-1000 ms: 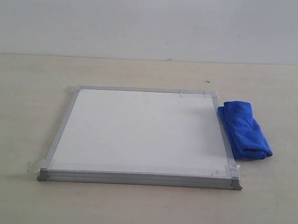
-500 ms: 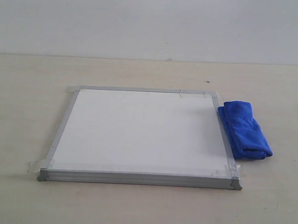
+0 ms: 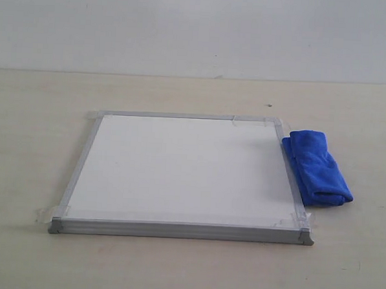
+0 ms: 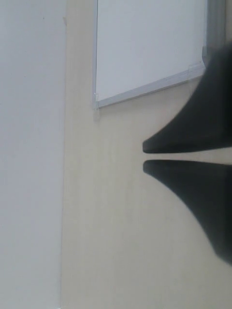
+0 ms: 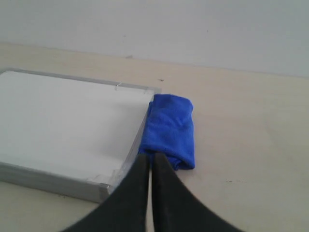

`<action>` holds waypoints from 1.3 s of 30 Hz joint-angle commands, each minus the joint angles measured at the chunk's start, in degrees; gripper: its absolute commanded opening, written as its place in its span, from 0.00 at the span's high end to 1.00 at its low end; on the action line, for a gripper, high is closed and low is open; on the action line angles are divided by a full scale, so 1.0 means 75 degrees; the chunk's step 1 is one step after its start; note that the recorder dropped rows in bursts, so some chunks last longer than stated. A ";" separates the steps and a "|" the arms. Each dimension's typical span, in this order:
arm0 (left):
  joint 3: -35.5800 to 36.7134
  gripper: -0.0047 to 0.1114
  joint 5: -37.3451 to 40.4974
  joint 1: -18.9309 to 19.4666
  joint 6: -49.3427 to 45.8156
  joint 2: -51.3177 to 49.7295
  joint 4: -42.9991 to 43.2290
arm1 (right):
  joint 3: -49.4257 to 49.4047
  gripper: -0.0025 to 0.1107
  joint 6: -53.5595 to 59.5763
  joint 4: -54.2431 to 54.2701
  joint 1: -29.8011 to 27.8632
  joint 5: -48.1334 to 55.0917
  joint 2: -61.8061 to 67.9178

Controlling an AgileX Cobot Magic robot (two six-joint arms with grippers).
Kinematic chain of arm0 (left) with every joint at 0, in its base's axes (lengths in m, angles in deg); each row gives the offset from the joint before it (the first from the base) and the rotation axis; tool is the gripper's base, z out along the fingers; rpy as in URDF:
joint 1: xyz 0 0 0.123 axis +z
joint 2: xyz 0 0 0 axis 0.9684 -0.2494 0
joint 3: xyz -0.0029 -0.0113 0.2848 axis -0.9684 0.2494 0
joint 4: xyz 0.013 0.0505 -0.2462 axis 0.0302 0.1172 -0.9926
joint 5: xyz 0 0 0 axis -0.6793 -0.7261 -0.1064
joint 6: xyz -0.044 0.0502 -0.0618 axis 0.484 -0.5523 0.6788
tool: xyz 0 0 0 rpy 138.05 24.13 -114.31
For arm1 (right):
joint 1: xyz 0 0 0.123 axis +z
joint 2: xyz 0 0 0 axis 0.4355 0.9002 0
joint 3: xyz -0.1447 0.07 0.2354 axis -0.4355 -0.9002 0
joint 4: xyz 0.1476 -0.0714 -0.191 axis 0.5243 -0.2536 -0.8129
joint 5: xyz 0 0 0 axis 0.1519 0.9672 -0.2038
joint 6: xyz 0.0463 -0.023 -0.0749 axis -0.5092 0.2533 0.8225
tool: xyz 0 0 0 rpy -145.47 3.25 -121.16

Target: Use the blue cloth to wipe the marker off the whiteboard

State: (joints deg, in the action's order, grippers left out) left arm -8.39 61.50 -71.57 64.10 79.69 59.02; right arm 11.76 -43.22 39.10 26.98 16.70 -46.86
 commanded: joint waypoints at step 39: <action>0.0029 0.92 -0.0098 0.0009 -0.0003 0.0023 0.0025 | -0.0035 0.98 -0.2438 -0.1930 0.0001 0.0111 -0.0136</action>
State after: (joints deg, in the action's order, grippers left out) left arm -8.39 61.50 -71.57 64.10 79.69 59.02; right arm 11.49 -61.85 25.13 26.98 18.17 -47.59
